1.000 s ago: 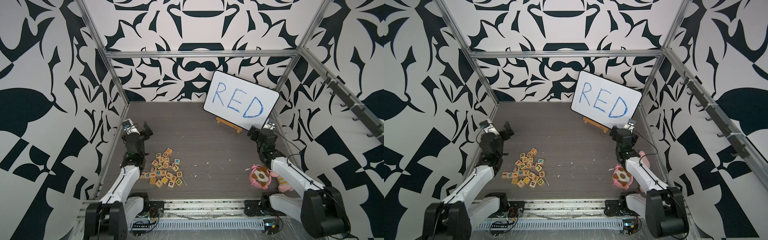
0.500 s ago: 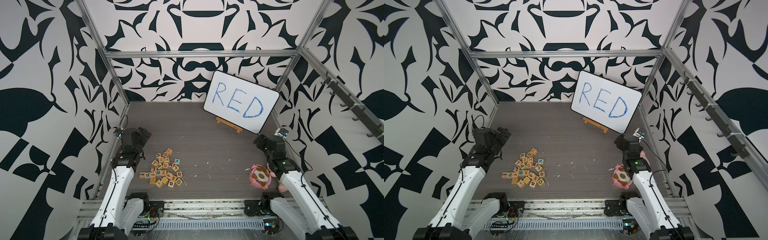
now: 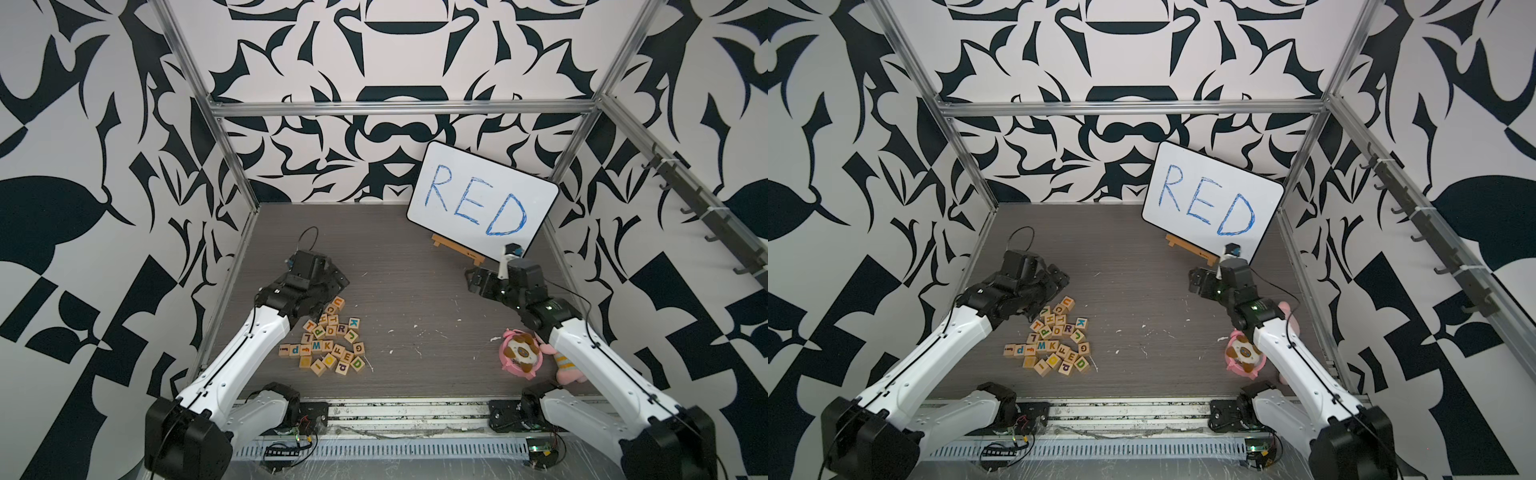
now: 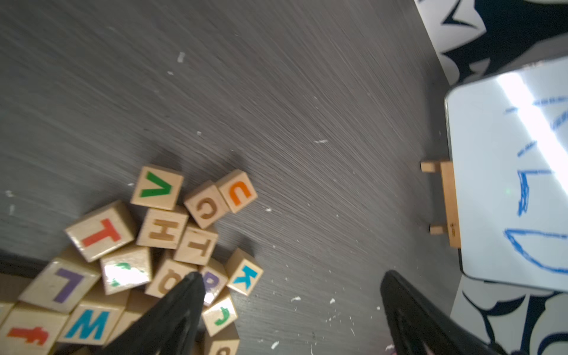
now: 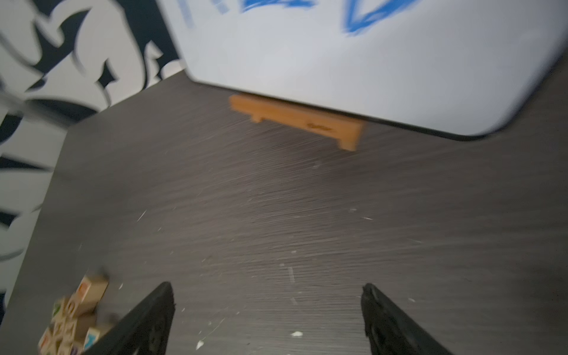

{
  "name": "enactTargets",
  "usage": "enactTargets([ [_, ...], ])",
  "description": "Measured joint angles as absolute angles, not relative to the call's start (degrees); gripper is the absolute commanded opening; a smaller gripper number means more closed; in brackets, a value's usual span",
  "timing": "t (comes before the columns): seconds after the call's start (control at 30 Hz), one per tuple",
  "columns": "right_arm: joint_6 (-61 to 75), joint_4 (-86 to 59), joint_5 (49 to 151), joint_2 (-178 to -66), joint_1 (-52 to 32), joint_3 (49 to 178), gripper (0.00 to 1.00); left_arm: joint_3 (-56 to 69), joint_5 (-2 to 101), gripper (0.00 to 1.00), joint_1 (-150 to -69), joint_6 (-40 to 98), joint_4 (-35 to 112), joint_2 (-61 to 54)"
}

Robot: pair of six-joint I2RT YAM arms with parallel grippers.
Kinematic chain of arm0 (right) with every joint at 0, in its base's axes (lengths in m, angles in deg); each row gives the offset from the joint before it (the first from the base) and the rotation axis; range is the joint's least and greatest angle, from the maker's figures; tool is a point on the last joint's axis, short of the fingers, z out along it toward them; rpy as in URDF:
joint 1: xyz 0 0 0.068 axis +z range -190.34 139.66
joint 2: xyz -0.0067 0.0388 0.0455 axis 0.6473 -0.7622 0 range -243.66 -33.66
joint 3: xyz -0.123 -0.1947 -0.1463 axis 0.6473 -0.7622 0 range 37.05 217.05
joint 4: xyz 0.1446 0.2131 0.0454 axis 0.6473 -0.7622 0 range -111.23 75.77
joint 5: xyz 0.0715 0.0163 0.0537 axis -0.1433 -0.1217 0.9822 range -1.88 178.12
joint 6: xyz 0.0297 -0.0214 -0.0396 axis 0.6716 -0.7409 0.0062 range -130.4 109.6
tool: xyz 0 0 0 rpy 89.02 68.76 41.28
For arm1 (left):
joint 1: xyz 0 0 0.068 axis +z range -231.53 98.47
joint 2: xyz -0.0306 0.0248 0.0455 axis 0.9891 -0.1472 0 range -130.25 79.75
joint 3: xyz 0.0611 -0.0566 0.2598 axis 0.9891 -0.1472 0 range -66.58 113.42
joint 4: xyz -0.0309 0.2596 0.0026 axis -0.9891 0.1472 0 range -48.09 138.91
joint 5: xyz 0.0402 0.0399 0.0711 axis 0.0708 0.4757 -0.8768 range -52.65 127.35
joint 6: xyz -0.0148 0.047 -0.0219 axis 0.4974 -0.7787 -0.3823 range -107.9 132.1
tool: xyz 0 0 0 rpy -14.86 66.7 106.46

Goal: Assemble the uppercase word "red" with letter blocks
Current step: Pick up the letter block from the center of the board.

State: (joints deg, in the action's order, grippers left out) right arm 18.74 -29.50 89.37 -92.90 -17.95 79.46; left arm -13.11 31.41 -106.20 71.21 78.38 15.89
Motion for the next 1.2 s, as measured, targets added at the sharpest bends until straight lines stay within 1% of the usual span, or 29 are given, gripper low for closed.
enactTargets([
  [0.1, 14.5, -30.37, 90.49, -96.83, -9.18, 83.73, 0.89, -9.39, 30.56, 1.0, -108.95, 69.81, 80.96, 13.66],
  [0.2, 10.87, -30.68, 91.95, -99.02, -2.39, 85.58, 0.89, -8.76, 30.19, 1.0, -109.96, 69.09, 84.17, 13.45],
  [0.33, 8.38, -30.2, 93.72, -100.03, 2.79, 85.28, 0.89, -9.77, 25.86, 0.99, -110.0, 70.32, 88.3, 15.85],
  [0.5, 8.05, -25.11, 96.21, -98.32, 4.13, 81.19, 0.89, -15.54, 18.89, 1.0, -110.0, 75.06, 90.68, 25.75],
  [0.6, 8.05, -22.7, 97.4, -96.99, 4.46, 79.2, 0.89, -18.95, 17.6, 0.99, -110.0, 77.31, 90.64, 30.43],
  [0.7, 8.05, -21.48, 97.92, -96.68, 4.57, 79.05, 0.89, -20.39, 17.67, 1.0, -110.0, 78.89, 90.64, 32.75],
  [0.93, 8.1, -21.02, 96.32, -96.88, 4.67, 79.14, 0.88, -20.39, 19.02, 0.99, -110.0, 79.85, 91.03, 32.48],
  [1.1, 8.1, -21.21, 94.05, -97.1, 4.7, 79.22, 0.88, -20.21, 22.78, 0.99, -110.0, 79.3, 91.8, 28.81],
  [1.17, 8.1, -21.19, 92.89, -97.05, 4.7, 79.2, 0.88, -19.91, 24.53, 0.95, -110.0, 78.97, 92.56, 27.0],
  [1.2, 8.14, -21.19, 92.37, -96.97, 4.72, 79.16, 0.88, -19.8, 25.47, 0.89, -110.0, 78.8, 92.74, 26.17],
])
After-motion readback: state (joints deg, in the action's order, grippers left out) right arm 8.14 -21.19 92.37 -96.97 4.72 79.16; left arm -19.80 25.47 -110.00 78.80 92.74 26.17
